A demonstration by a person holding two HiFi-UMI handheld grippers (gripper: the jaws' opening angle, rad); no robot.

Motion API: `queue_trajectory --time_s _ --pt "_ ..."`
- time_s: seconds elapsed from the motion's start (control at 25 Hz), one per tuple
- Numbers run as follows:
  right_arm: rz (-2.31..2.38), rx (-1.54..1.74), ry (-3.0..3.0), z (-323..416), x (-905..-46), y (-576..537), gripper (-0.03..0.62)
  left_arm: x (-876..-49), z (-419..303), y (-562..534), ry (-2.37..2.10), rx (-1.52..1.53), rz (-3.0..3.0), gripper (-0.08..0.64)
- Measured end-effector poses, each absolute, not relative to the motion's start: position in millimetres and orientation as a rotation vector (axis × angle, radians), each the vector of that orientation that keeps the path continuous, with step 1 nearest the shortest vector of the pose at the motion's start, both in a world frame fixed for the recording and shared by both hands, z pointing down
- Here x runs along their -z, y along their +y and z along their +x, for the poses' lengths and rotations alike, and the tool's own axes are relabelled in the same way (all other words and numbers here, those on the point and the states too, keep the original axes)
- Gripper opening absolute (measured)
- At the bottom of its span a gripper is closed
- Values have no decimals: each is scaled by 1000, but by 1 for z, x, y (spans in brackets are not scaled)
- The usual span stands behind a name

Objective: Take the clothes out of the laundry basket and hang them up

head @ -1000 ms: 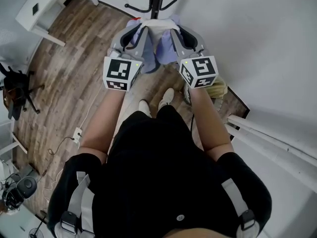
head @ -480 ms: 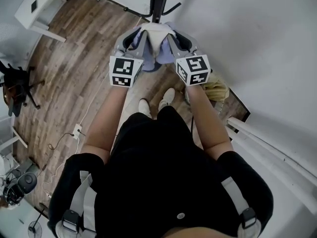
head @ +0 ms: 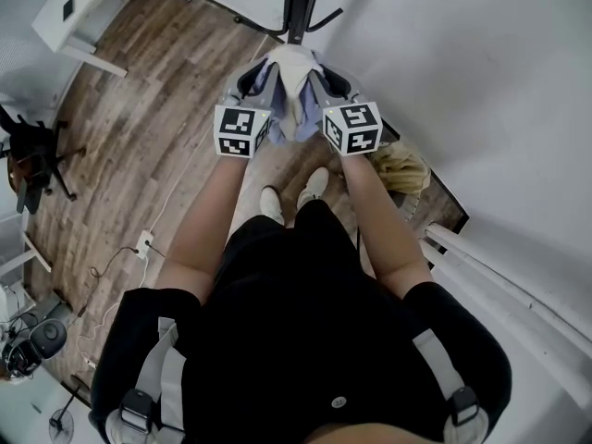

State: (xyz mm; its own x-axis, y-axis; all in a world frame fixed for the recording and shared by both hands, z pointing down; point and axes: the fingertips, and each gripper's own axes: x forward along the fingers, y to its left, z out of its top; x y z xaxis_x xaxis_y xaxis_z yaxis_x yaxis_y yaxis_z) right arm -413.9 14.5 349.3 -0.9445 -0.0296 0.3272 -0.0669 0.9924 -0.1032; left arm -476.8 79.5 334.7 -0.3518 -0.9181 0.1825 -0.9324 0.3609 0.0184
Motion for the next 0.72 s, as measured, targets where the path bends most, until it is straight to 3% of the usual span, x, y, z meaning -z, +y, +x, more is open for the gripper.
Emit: queue_trajectory --time_s 0.16,0.48,0.72 --pt "98 -172 -2817 -413 -355 16 85 -339 -473 77 -2461 -40 1690 64" --pt "80 -193 -2769 -401 -371 14 227 -359 -474 87 -2424 -55 1680 154" --pt "89 -208 -2740 -390 -381 16 252 -369 -471 96 -2401 -84 1659 166"
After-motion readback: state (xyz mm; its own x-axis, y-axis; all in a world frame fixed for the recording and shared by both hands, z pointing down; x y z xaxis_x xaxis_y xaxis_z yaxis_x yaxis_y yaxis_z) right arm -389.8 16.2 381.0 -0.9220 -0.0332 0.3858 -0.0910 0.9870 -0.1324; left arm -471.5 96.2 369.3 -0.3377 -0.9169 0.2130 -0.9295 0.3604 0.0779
